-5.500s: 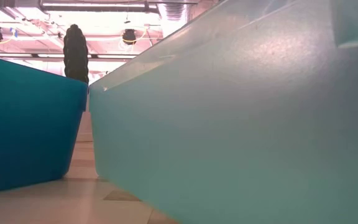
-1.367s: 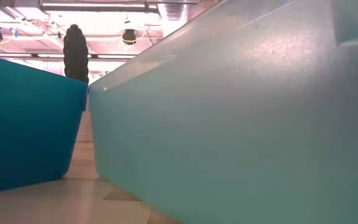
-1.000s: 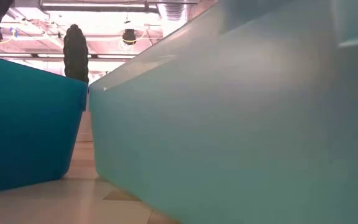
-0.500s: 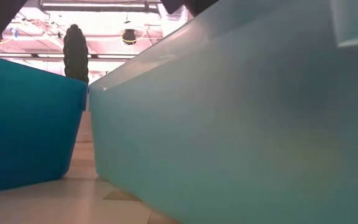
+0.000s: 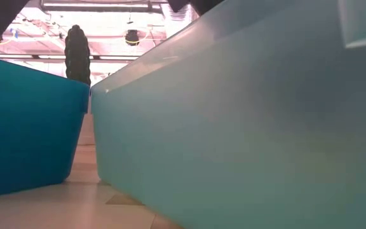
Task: Pick and place medicine bottles into bin by pill shape (circle, oval)
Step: Put the small orange pill bottle into the green bin
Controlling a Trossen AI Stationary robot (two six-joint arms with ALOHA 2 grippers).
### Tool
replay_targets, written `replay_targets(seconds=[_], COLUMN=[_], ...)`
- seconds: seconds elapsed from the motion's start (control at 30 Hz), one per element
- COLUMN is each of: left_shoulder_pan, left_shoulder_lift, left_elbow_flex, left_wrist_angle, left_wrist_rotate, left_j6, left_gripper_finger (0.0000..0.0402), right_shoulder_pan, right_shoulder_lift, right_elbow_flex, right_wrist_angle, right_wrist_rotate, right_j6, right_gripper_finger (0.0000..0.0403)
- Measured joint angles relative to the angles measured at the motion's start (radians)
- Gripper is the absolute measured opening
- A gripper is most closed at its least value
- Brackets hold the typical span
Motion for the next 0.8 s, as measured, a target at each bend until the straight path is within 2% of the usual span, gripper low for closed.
replay_targets(seconds=[0.07, 0.2, 0.33, 0.8], left_shoulder_pan=[0.001, 0.003, 0.007, 0.007], left_shoulder_lift=[0.001, 0.002, 0.002, 0.004], left_elbow_flex=[0.000, 0.000, -0.002, -0.018], left_wrist_angle=[0.000, 0.007, 0.005, 0.003], left_wrist_rotate=[0.007, -0.046, -0.014, -0.014], left_j6=[0.000, 0.010, 0.023, 0.046], left_gripper_finger=[0.0114, 0.0114, 0.0114, 0.0115], right_shoulder_pan=[0.000, 0.000, 0.000, 0.000], right_shoulder_lift=[0.000, 0.000, 0.000, 0.000], right_elbow_flex=[0.000, 0.000, 0.000, 0.000], right_wrist_angle=[0.000, 0.000, 0.000, 0.000], right_wrist_rotate=[0.000, 0.000, 0.000, -0.001], right_j6=[0.000, 0.000, 0.000, 0.000], right_gripper_finger=[0.0260, 0.0260, 0.0260, 0.0260])
